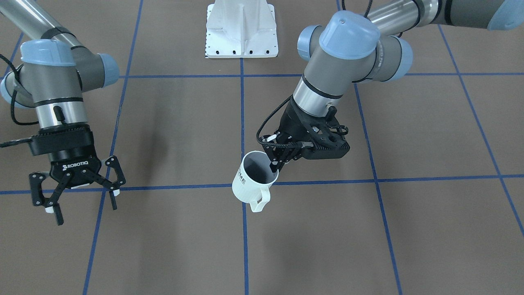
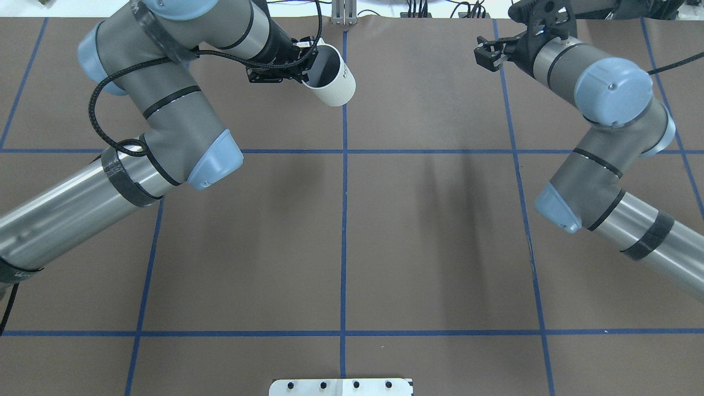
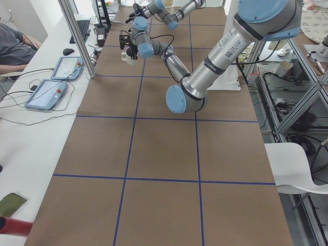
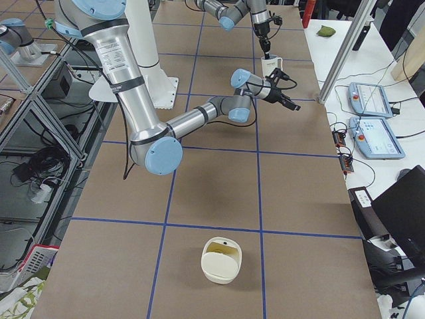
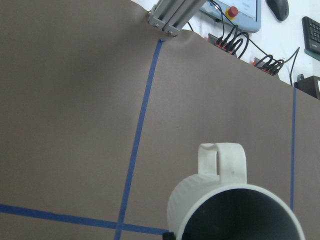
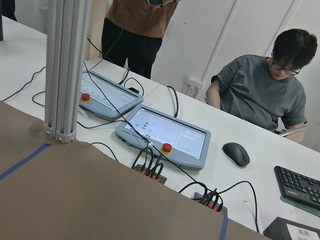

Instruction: Left arm hands cup to right arm to dump lemon

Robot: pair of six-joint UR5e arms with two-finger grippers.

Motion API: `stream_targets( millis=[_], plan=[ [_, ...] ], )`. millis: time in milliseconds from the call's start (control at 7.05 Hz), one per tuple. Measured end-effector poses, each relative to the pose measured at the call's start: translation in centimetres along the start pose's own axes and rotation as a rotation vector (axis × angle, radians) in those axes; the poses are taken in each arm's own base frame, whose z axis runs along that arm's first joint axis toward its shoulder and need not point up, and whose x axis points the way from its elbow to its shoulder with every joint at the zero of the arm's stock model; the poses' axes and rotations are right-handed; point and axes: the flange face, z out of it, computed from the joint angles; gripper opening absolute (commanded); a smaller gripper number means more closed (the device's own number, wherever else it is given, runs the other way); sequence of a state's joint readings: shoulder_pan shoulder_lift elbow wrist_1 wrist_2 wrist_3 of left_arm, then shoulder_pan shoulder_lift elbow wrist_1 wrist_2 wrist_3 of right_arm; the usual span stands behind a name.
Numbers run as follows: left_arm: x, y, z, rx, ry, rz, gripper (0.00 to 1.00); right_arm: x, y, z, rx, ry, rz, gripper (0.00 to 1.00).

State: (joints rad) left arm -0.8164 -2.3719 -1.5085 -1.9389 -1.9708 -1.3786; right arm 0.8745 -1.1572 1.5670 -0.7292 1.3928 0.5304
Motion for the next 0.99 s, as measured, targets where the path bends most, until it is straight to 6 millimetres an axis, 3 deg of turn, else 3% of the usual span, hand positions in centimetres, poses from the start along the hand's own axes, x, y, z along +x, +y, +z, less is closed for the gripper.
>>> stream_targets(
  millis=[284,851,993],
  plan=[
    [-6.3,-0.8,0.6,0.003,-0.062,0.064,0.0,2.6,-1.6,0.2,-0.11,0.015,0.051,1.0],
    [-20.0,-3.7,-1.9,-0.023,-0.164,0.227,0.0,1.5,-3.7,-0.1,-0.319,0.014,0.192,1.0],
    [-23.1,-4.2,-2.5,-0.028,-0.192,0.272,0.0,2.6,-3.8,-0.4,-0.404,-0.018,0.225,1.0]
  ],
)
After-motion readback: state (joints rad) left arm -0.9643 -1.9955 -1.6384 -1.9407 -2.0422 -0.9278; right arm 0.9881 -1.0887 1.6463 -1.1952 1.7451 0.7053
